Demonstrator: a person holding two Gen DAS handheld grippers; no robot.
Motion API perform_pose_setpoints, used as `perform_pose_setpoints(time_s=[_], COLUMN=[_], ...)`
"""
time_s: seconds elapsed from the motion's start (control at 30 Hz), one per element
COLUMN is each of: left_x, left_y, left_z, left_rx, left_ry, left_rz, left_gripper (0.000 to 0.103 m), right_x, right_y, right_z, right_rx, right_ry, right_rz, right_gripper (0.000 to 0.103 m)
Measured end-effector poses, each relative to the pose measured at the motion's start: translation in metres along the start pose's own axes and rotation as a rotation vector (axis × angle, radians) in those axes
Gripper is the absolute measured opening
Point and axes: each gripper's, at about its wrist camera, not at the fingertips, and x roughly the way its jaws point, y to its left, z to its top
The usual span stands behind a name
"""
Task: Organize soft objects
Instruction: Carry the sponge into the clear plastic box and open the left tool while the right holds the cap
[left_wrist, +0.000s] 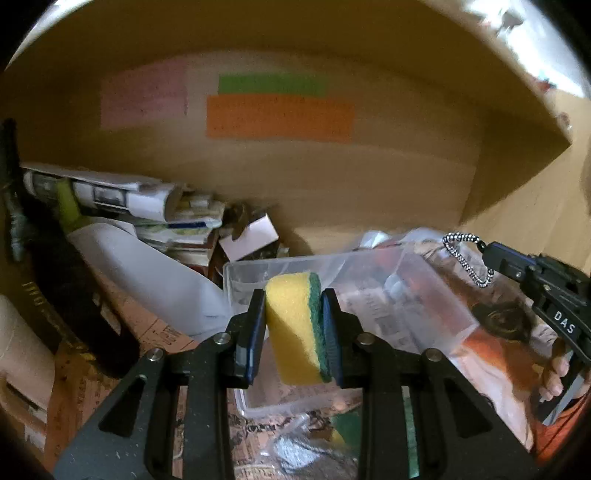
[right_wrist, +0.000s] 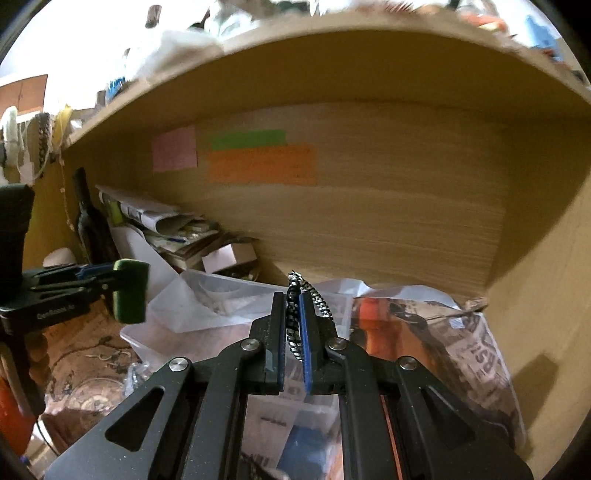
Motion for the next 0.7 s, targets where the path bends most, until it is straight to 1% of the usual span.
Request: perform_pose_setpoints(time_s=[0.13,0.33,0.47,0.57,0.7], left_x=[0.029,0.069,0.08,0.088,0.089], left_y=[0.0,-0.002,-0.005,-0.008,-0.011], left_z=[0.004,0.003,0.0,-0.004,-0.004], left_rx=[0.016,0.024,0.039,0.044,0.048], left_ry=[0.062,0.167,0.199,0.222,0.224], left_rz=[-0.002,-0.027,-0.017,-0.03,-0.025], left_gripper=[0.029,0.029,0.029,0.029,0.031], right_x=[0.028,0.071,0.09,0.1,0.106], right_y=[-0.001,0.0,-0.003,-0.005,-0.006], right_z=[0.0,-0.013,-0.021,-0.027,-0.031], right_rx=[-0.013,-0.039,-0.03,-0.019,-0.005], right_ry=[0.068,0.195,0.264,0.312,0.352], right_rz=[0.012,0.014,0.02,0.028,0.051], right_gripper=[0.006,0.006,0.006,0.006,0.006])
